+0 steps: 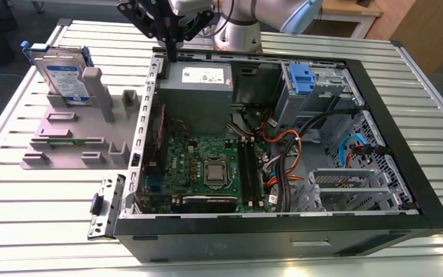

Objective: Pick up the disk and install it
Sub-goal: 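Reach for the disk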

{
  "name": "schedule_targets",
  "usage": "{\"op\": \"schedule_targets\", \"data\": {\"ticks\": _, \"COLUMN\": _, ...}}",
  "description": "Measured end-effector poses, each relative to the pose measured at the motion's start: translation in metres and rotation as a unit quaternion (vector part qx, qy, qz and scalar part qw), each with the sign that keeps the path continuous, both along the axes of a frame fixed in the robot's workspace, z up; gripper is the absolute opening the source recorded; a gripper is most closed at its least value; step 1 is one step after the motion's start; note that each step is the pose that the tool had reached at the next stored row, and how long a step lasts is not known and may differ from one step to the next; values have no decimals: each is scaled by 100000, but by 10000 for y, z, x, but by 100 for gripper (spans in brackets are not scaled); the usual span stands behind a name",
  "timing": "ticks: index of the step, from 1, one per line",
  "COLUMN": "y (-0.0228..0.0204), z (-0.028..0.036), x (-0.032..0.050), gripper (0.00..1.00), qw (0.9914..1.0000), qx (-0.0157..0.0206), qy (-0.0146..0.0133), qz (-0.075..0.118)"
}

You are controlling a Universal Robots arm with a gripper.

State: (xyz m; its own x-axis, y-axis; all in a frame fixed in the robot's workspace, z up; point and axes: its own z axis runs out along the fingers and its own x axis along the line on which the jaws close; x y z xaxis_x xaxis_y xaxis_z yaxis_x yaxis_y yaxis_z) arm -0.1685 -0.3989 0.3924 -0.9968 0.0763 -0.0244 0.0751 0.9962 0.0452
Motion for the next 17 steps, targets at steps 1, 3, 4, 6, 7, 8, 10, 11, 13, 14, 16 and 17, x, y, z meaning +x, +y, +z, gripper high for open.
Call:
{"op": "schedule_targets", "data": {"ticks": 1, "y": 0, "z": 0, "x": -2, "gripper": 10, "qw": 100000, "qx": 1, "qy": -1, "qz": 1}}
{"op": "schedule_targets", "data": {"ticks": 3, "y": 0, "z": 0, "x": -7, "gripper": 10, "qw": 100000, "qx": -1, "qy": -1, "qz": 1}}
{"op": "schedule_targets", "data": {"ticks": 4, "y": 0, "z": 0, "x": -10, "gripper": 10, "qw": 100000, "qx": -1, "qy": 1, "qz": 0}}
{"op": "schedule_targets", "data": {"ticks": 6, "y": 0, "z": 0, "x": -17, "gripper": 10, "qw": 100000, "qx": 2, "qy": 0, "qz": -1}}
{"op": "schedule_targets", "data": {"ticks": 7, "y": 0, "z": 0, "x": -20, "gripper": 10, "qw": 100000, "qx": 0, "qy": 2, "qz": 0}}
{"op": "schedule_targets", "data": {"ticks": 8, "y": 0, "z": 0, "x": -23, "gripper": 10, "qw": 100000, "qx": -1, "qy": 2, "qz": 0}}
{"op": "schedule_targets", "data": {"ticks": 10, "y": 0, "z": 0, "x": -30, "gripper": 10, "qw": 100000, "qx": -1, "qy": 0, "qz": 0}}
{"op": "schedule_targets", "data": {"ticks": 11, "y": 0, "z": 0, "x": -33, "gripper": 10, "qw": 100000, "qx": 0, "qy": 1, "qz": 1}}
{"op": "schedule_targets", "data": {"ticks": 13, "y": 0, "z": 0, "x": -40, "gripper": 10, "qw": 100000, "qx": -1, "qy": 2, "qz": 3}}
{"op": "schedule_targets", "data": {"ticks": 14, "y": 0, "z": -1, "x": -43, "gripper": 10, "qw": 100000, "qx": 0, "qy": 0, "qz": 3}}
{"op": "schedule_targets", "data": {"ticks": 16, "y": 0, "z": -1, "x": -50, "gripper": 10, "qw": 100000, "qx": -1, "qy": 0, "qz": 1}}
{"op": "schedule_targets", "data": {"ticks": 17, "y": 0, "z": -1, "x": -53, "gripper": 10, "qw": 100000, "qx": -1, "qy": 1, "qz": 3}}
